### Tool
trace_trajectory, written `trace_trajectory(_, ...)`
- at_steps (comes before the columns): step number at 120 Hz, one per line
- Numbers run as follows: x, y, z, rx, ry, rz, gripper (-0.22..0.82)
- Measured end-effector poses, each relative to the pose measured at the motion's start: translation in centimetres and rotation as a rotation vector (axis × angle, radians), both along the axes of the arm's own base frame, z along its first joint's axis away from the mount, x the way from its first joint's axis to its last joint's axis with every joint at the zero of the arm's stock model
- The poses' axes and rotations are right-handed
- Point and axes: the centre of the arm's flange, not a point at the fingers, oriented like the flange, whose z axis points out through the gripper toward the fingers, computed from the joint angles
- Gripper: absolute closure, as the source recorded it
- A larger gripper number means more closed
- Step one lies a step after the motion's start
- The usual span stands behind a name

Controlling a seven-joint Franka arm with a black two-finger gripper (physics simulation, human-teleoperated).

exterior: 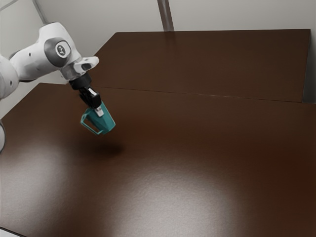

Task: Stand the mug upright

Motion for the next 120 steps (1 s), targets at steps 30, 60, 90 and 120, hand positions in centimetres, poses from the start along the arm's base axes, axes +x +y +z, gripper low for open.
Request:
trace_trajectory(30, 1.0, -3.1, -1.3, 0.184, -0.059, -0.016, 0.78)
trace_trajectory(60, 1.1, -5.3, -4.7, 0.273, -0.047, -0.025, 0.78)
trace_trajectory(90, 0.8, -6.0, -9.2, 0.304, 0.018, -0.014, 0.78)
trace_trajectory(120, 0.6, -6.2, -11.3, 0.311, 0.054, 0.012, 0.72)
